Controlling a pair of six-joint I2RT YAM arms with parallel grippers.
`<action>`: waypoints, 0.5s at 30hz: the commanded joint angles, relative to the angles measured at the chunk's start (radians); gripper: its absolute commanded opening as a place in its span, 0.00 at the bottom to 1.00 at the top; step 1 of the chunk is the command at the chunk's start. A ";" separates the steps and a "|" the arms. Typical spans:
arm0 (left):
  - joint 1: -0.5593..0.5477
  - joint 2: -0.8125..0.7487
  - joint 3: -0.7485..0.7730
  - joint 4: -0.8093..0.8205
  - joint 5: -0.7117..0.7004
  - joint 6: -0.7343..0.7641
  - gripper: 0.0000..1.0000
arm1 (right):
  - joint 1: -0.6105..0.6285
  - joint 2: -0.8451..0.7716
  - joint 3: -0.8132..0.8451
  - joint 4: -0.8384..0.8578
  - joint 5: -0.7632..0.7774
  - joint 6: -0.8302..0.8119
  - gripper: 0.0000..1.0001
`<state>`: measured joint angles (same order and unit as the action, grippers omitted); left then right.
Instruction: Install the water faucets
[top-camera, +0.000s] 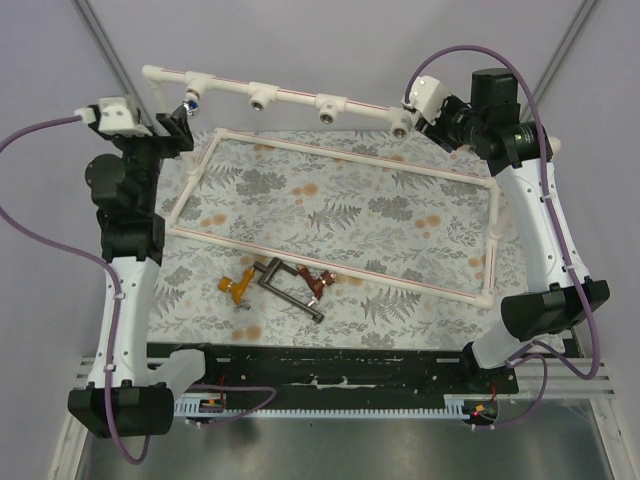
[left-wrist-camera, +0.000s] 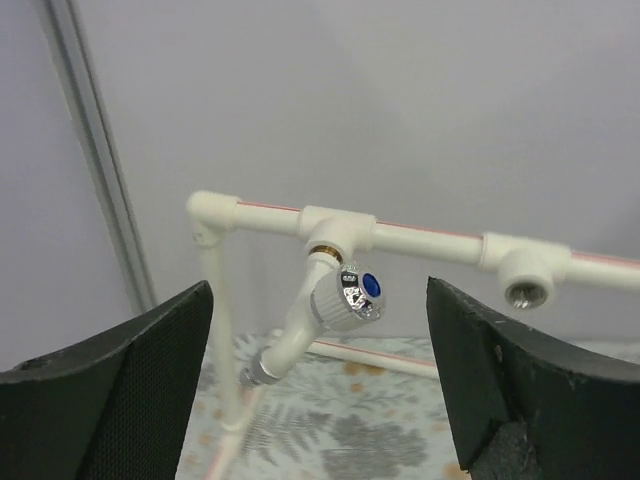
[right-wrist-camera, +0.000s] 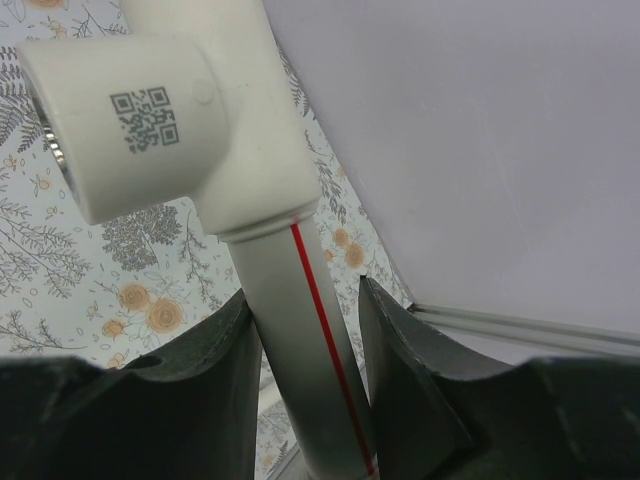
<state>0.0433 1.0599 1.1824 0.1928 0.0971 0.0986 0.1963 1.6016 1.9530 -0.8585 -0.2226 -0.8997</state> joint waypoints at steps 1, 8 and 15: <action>0.062 -0.029 0.063 -0.107 -0.125 -0.703 0.91 | 0.008 0.020 -0.014 -0.027 0.025 0.096 0.00; 0.107 0.004 0.030 -0.253 -0.127 -1.319 0.89 | 0.009 0.018 -0.016 -0.027 0.014 0.097 0.00; 0.112 0.107 -0.026 -0.130 0.015 -1.668 0.91 | 0.008 0.004 -0.031 -0.024 0.019 0.097 0.00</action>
<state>0.1505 1.1187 1.1751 0.0082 0.0299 -1.2465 0.1963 1.6016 1.9526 -0.8585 -0.2234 -0.8997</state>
